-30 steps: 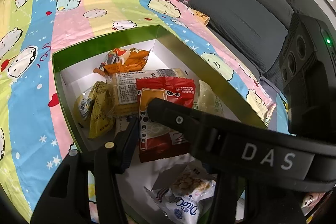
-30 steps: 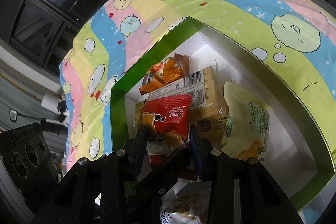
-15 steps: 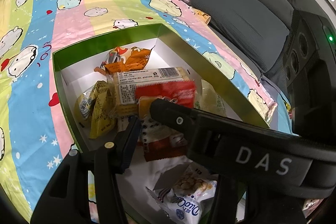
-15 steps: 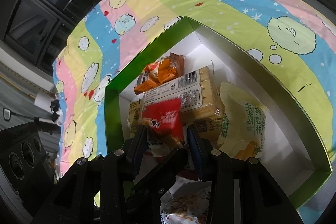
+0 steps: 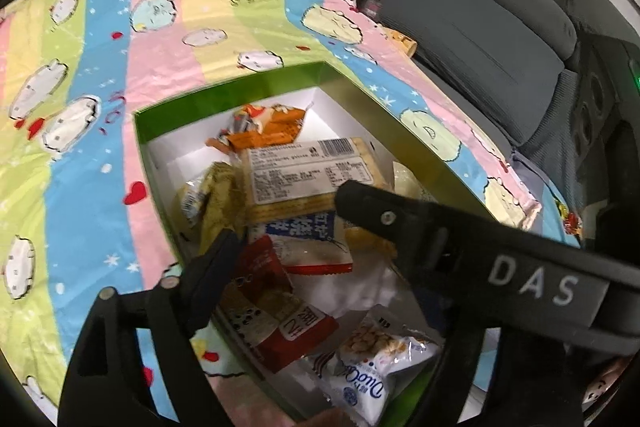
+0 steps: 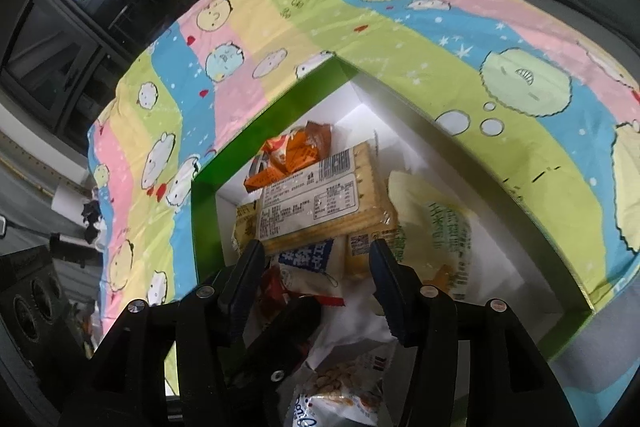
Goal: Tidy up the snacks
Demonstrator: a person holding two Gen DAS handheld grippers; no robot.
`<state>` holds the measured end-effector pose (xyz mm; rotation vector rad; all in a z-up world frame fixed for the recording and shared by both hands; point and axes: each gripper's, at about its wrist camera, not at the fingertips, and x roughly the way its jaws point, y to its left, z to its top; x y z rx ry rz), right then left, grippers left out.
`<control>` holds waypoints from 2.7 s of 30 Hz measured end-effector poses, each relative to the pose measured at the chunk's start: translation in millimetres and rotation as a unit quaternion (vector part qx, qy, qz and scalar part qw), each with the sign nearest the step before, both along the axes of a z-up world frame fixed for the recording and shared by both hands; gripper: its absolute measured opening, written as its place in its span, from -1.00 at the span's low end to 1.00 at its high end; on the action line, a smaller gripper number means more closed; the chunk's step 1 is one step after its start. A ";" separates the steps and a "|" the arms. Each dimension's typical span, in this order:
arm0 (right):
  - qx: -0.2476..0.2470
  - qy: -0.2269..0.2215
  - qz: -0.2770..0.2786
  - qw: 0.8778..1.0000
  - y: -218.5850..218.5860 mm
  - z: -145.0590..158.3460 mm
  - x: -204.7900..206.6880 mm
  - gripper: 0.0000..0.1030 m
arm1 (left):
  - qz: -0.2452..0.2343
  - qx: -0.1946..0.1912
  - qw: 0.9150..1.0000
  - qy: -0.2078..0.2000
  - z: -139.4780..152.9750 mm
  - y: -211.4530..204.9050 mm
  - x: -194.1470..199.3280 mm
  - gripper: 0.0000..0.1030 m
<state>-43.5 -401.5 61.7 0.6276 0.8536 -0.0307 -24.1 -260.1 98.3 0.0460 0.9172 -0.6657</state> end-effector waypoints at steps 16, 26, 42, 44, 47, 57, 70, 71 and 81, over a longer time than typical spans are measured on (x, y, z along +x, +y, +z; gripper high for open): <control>-0.057 -0.070 -0.072 0.993 -1.0 46.4 -43.3 0.68 | 0.044 -0.002 0.997 -0.061 49.3 37.2 -29.3 0.99; -0.084 -0.089 -0.089 0.988 5.8 61.1 -59.2 0.71 | 0.064 -0.015 0.996 -0.061 59.9 50.4 -34.4 0.99; -0.090 -0.079 -0.101 0.988 3.5 60.5 -59.4 0.71 | 0.070 -0.007 0.996 -0.053 54.0 50.7 -33.6 0.99; -0.091 -0.079 -0.100 0.988 3.5 60.3 -59.1 0.71 | 0.070 -0.006 0.996 -0.048 52.7 50.6 -32.8 0.99; -0.092 -0.078 -0.098 0.988 3.4 59.6 -58.4 0.71 | 0.071 -0.002 0.996 -0.049 50.9 49.9 -33.2 0.99; -0.095 -0.075 -0.095 0.988 7.9 57.5 -55.3 0.71 | 0.074 -0.003 0.996 -0.048 50.1 51.4 -32.5 0.99; -0.100 -0.066 -0.102 0.988 6.1 54.8 -54.1 0.71 | 0.071 -0.001 0.996 -0.049 49.2 50.7 -32.0 0.99; -0.100 -0.065 -0.102 0.988 6.1 54.8 -54.2 0.71 | 0.070 -0.001 0.996 -0.049 49.1 50.8 -32.0 0.99; -0.119 -0.056 -0.114 0.985 6.4 56.4 -54.3 0.71 | 0.074 -0.004 0.996 -0.048 52.6 56.9 -31.1 0.99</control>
